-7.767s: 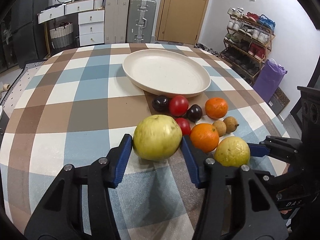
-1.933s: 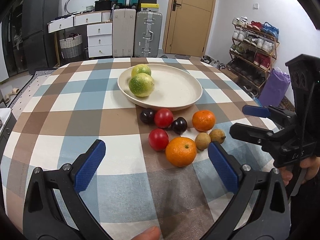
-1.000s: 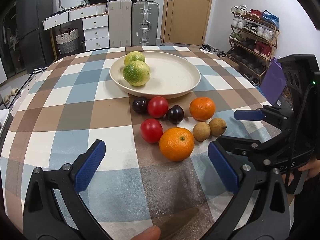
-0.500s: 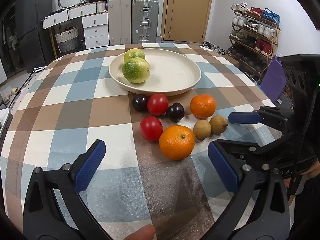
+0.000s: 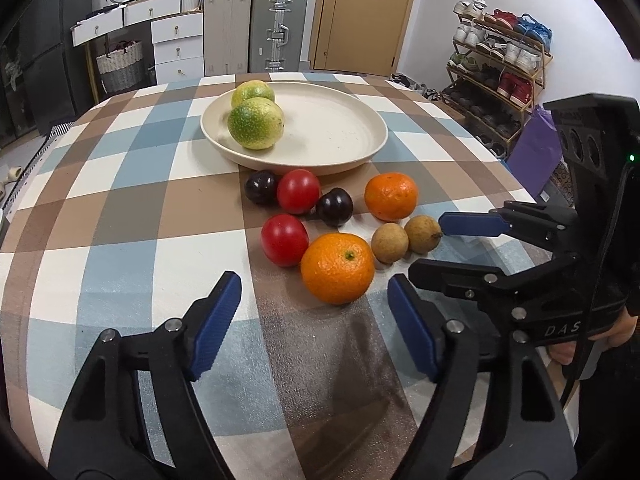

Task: Organize fruits
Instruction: 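Withdraw both tools from the plate back toward the remaining fruits, then grasp the orange with the left tool while the right tool grasps a brown pear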

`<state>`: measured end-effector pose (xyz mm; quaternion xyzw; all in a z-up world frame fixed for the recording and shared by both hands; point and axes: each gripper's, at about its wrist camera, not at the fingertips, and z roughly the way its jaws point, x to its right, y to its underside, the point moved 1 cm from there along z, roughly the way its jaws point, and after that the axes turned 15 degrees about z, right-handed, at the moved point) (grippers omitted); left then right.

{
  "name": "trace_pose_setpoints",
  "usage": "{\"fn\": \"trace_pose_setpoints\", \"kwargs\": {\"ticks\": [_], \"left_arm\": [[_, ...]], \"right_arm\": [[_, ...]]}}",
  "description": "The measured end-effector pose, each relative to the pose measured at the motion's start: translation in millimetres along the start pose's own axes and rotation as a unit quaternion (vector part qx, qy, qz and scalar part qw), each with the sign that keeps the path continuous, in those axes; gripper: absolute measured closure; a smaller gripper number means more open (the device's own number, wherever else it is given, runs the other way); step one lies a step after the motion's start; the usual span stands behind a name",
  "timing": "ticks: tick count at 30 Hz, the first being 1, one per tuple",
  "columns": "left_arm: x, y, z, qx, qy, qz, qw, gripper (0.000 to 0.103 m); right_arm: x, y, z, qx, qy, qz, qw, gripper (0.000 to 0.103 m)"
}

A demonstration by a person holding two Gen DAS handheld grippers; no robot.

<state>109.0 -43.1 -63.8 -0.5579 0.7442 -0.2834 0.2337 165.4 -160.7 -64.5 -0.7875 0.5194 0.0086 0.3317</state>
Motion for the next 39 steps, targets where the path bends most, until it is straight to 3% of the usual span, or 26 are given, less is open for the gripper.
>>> {"fn": "trace_pose_setpoints", "kwargs": {"ticks": [11, 22, 36, 39], "left_arm": [[6.8, 0.3, -0.7, 0.0, 0.011, 0.012, 0.9999, 0.034], [4.4, 0.8, -3.0, 0.006, 0.022, 0.005, 0.9997, 0.034], [4.7, 2.1, -2.3, 0.003, 0.027, 0.002, 0.9996, 0.034], [5.4, 2.0, -1.5, 0.002, 0.028, 0.003, 0.9996, 0.034]], "right_arm": [[-6.3, -1.1, 4.1, -0.002, 0.007, -0.012, 1.0, 0.034], [-4.9, -2.5, 5.0, -0.008, -0.011, -0.008, 1.0, 0.027], [-5.1, -2.2, 2.2, 0.002, -0.003, -0.013, 1.0, 0.073], [-5.7, -1.1, -1.6, 0.009, -0.006, -0.013, 1.0, 0.073]]}}
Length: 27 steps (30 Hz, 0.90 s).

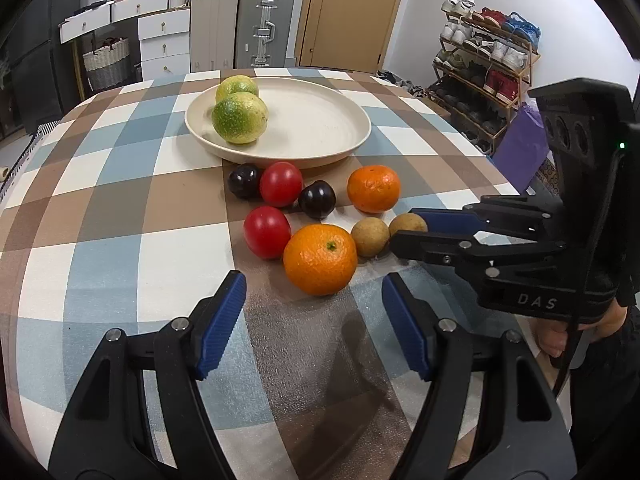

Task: Organize fruits
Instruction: 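Grasp the orange with the left tool while the right tool grasps a brown pear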

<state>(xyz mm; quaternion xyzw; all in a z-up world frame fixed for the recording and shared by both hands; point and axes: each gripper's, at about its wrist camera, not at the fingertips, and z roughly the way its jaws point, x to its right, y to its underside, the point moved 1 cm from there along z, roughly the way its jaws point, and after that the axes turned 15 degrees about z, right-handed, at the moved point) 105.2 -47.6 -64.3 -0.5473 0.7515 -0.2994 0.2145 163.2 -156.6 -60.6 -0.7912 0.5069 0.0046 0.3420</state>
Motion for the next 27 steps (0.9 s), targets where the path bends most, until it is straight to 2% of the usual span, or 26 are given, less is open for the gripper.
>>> {"fn": "trace_pose_setpoints", "kwargs": {"ticks": [10, 22, 27], "left_arm": [[2.0, -2.6, 6.6, -0.01, -0.01, -0.004, 0.9999, 0.034], [9.5, -10.7, 20.9, -0.021, -0.009, -0.019, 0.9995, 0.049], [7.4, -11.2, 21.9, -0.022, -0.014, -0.025, 0.9993, 0.051]], "right_arm": [[5.7, -2.0, -11.1, 0.027, -0.008, 0.017, 0.999, 0.073], [8.0, -2.2, -14.5, 0.031, -0.005, 0.022, 0.999, 0.073], [8.4, -2.2, -14.9, 0.03, -0.004, 0.023, 0.999, 0.073]]}}
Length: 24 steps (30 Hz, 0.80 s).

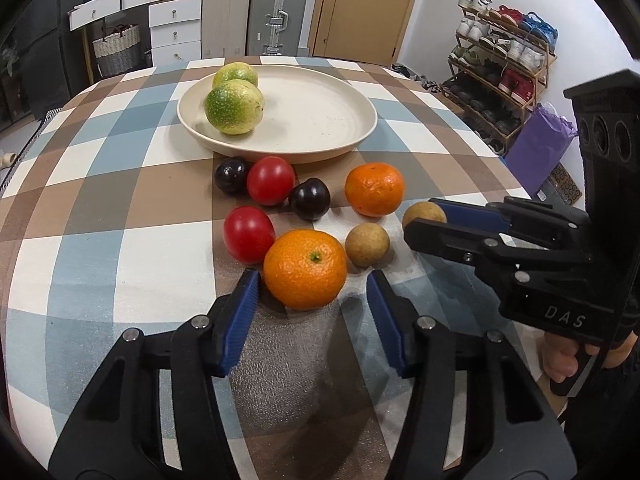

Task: Organize fruits
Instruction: 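Grasp the orange with the left tool while the right tool grasps a brown pear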

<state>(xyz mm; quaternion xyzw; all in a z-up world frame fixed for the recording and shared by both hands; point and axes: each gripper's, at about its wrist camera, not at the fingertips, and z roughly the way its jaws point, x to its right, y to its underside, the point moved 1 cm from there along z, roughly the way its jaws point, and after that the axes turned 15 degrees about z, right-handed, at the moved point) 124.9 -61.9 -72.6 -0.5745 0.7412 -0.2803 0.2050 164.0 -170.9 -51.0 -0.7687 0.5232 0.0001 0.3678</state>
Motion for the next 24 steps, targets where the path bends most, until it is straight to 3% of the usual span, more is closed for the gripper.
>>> {"fn": "trace_pose_setpoints", "kwargs": {"ticks": [7, 24], "left_arm": [[-6.6, -0.7, 0.2, 0.003, 0.005, -0.013, 0.9999, 0.065], [-3.1, 3.0, -18.3, 0.036, 0.018, -0.005, 0.9992, 0.066]], "right_arm": [[-0.1, 0.0, 1.0, 0.0, 0.0, 0.0, 1.0, 0.073], [0.8, 0.2, 0.8, 0.003, -0.001, 0.005, 1.0, 0.073]]}}
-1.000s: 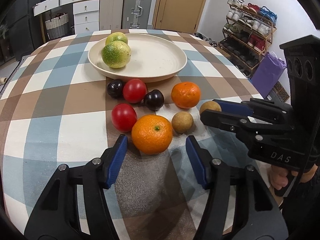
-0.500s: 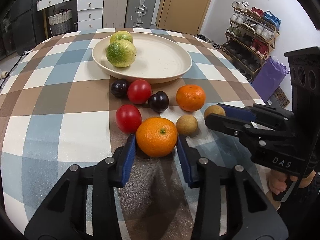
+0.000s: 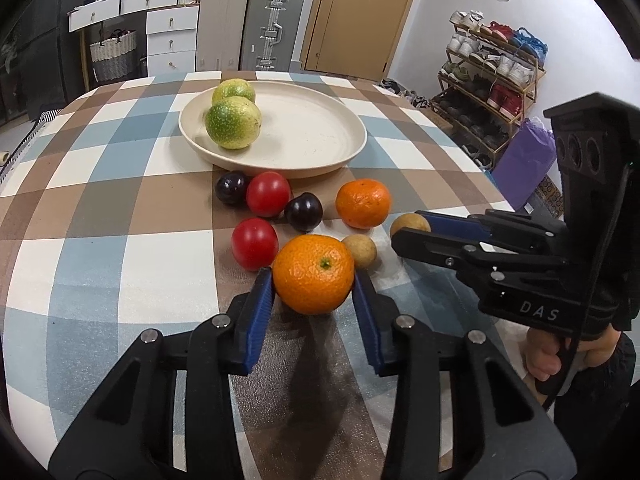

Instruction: Organize fruits

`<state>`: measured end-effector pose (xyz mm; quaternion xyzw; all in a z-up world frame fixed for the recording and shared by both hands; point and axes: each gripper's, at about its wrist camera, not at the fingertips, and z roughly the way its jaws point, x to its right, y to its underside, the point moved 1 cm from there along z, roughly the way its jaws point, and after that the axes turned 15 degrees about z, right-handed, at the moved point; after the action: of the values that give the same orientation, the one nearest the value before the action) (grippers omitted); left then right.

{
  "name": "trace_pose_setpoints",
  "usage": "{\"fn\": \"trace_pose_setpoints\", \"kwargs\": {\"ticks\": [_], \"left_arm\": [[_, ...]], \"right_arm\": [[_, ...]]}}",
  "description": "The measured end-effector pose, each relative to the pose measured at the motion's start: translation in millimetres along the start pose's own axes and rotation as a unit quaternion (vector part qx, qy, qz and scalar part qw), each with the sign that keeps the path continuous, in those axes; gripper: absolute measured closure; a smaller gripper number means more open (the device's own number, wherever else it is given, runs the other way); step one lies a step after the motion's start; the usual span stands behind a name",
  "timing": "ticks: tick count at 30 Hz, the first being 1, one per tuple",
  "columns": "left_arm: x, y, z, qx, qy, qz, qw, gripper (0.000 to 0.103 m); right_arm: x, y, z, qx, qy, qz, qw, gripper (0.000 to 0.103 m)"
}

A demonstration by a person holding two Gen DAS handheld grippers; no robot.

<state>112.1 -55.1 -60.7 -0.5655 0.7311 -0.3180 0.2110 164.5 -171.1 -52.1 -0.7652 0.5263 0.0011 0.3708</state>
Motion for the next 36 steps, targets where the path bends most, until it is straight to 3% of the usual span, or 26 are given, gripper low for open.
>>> {"fn": "trace_pose_setpoints", "kwargs": {"ticks": [13, 18, 24, 36], "left_arm": [[-18.6, -18.7, -29.9, 0.034, -0.018, 0.004, 0.9993, 0.066], [-28.2, -28.7, -34.8, 0.045, -0.027, 0.004, 0.9986, 0.066], [-39.3, -39.3, -35.1, 0.058, -0.038, 0.008, 0.9976, 0.066], [-62.8, -57.5, -20.5, 0.065, -0.045, 0.013, 0.9968, 0.066]], "right_arm": [[-10.3, 1.5, -6.9, 0.022, -0.01, -0.017, 1.0, 0.073], [-11.8, -5.8, -18.4, 0.05, -0.012, -0.005, 0.999, 0.073], [-12.3, -21.2, -33.0, 0.091, -0.007, 0.016, 0.996, 0.073], [-13.8, -48.3, -34.8, 0.122, 0.01, 0.027, 0.992, 0.073]]}}
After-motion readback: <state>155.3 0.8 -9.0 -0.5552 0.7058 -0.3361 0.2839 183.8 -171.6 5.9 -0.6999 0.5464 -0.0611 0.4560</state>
